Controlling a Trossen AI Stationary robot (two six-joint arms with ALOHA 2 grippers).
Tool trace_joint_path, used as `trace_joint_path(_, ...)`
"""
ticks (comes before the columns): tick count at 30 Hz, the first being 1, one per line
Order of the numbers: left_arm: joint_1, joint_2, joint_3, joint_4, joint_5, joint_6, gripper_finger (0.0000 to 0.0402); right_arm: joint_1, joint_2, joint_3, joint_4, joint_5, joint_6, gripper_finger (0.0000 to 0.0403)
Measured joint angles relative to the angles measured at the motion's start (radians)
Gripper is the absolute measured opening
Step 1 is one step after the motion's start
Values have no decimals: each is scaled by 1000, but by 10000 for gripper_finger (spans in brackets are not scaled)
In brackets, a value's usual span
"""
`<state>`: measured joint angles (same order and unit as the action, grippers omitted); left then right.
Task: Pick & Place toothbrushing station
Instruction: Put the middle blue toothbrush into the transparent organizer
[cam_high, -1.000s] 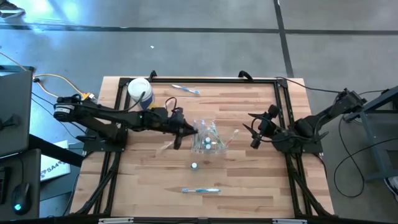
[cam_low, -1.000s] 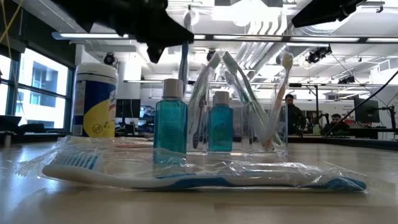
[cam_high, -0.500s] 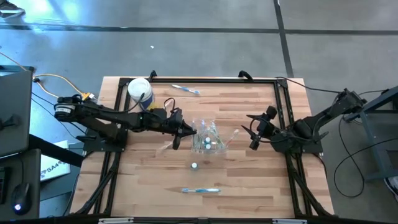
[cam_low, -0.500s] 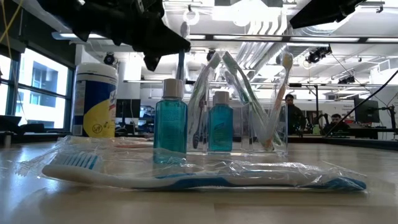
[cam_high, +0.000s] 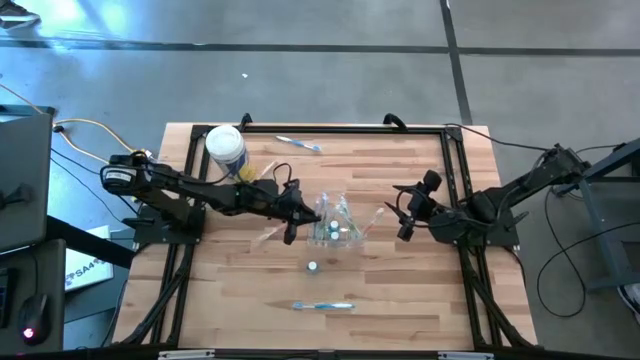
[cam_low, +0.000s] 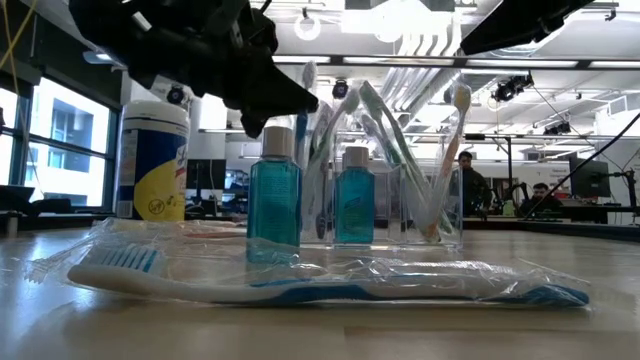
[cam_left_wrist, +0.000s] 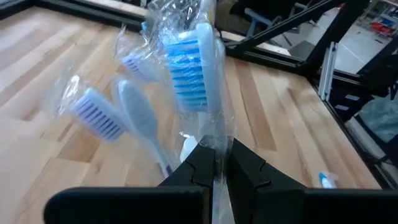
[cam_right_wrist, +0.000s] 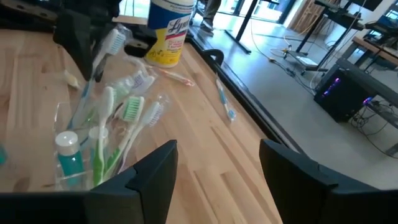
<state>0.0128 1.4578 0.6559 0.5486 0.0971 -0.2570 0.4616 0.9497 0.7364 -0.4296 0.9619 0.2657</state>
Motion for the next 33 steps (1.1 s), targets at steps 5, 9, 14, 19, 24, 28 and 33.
trace_joint_path(5, 0, 0, 0, -35, 0, -19, 16, 0, 0, 0, 0, 1, -4, 220)
trace_joint_path(9, 0, 0, 0, -53, -2, -21, 41, 0, -1, 0, 0, 2, -4, 220)
trace_joint_path(14, 0, 0, 0, -81, -2, -9, 55, 0, -1, 0, 0, 2, -3, 220)
trace_joint_path(19, 0, 0, 0, -89, -3, -8, 58, 0, -1, 0, 0, 4, -2, 220)
trace_joint_path(24, 0, 0, 0, -88, -2, -7, 59, 0, -1, 0, 0, 4, -1, 220)
trace_joint_path(28, 0, 0, 0, -88, 4, -10, 60, 0, -1, 0, 0, 4, 0, 220)
trace_joint_path(33, 0, 0, 0, -88, 5, 17, 61, 0, -1, 0, 0, 3, 0, 220)
